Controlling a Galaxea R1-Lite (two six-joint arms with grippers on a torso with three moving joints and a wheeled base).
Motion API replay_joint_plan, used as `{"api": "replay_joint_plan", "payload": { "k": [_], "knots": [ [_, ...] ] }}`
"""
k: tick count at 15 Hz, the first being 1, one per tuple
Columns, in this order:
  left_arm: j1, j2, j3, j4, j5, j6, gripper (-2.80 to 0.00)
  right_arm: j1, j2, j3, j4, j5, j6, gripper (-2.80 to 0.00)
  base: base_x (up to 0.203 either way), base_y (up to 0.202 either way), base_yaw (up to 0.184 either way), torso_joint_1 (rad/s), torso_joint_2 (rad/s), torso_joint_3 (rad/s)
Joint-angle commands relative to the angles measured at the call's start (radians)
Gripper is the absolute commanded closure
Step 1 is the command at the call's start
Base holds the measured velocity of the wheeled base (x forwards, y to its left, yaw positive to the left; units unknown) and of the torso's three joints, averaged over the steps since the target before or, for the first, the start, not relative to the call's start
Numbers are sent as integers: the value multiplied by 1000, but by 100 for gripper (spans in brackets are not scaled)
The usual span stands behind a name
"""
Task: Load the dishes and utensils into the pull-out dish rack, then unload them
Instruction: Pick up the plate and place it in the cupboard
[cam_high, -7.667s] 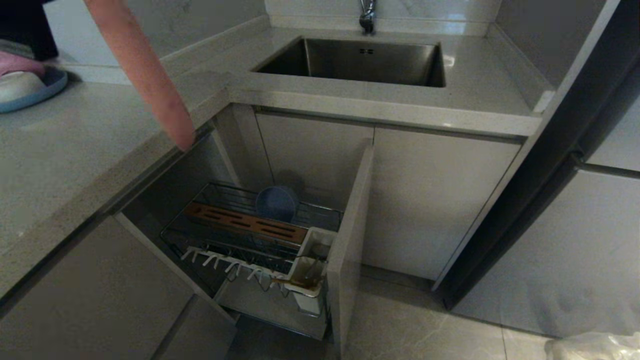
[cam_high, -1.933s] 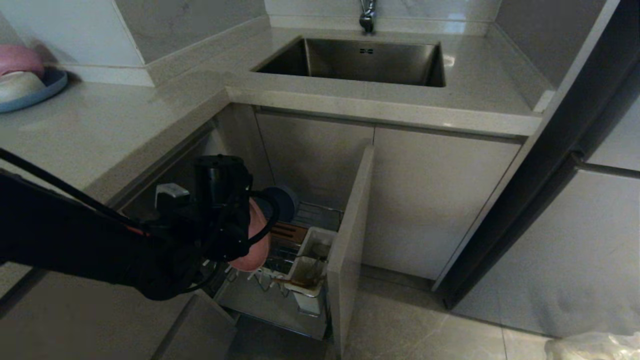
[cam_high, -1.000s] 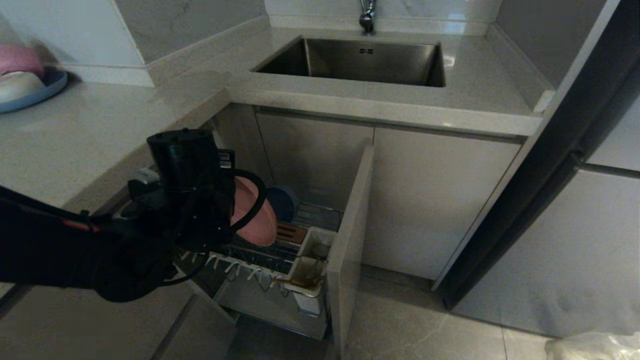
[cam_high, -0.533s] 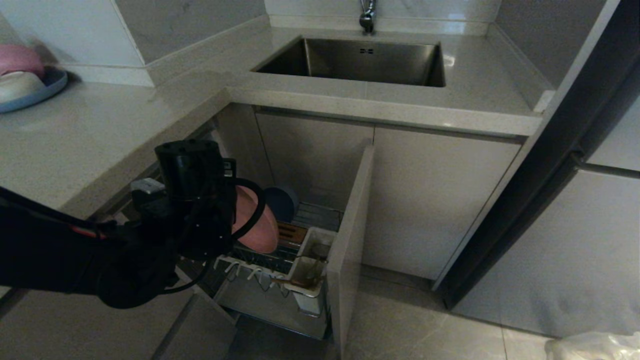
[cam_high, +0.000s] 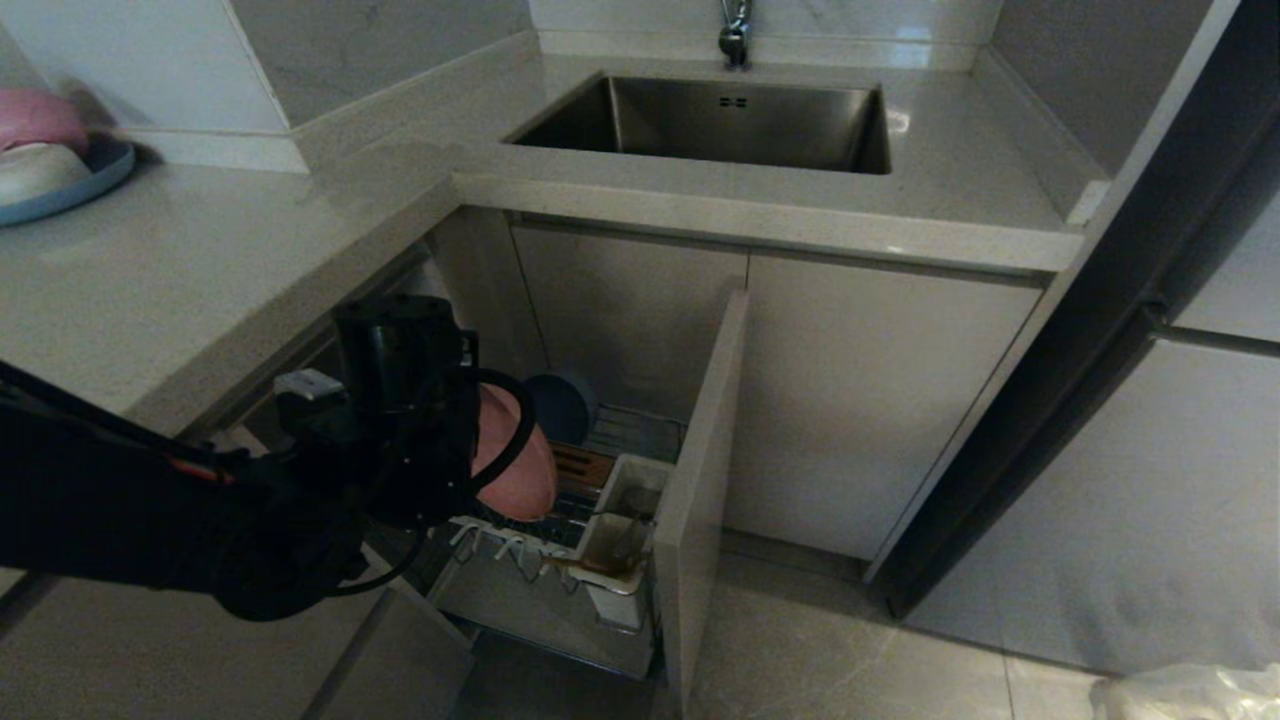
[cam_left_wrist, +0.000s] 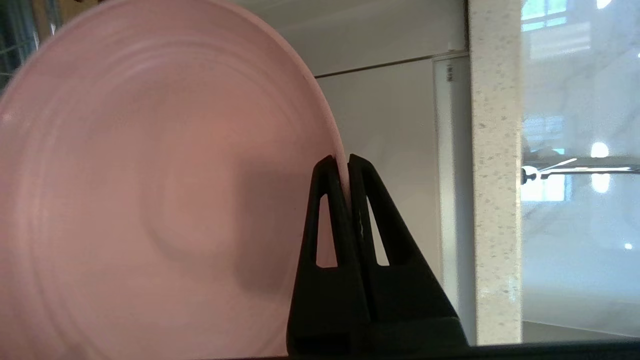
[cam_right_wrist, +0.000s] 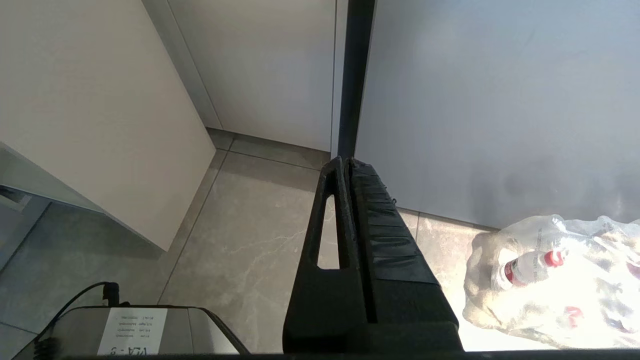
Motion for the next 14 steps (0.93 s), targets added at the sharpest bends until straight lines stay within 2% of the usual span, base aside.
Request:
{"api": "replay_joint_plan", "payload": {
  "k": [1,14],
  "knots": [
    [3,11,2,-3,5,-8,0,0,0,0,1,0,-1,0,0,0,0,0,0,0],
    [-1,-27,-18,-6,1,-9,0,0,0,0,1,0,-1,0,0,0,0,0,0,0]
  ]
}}
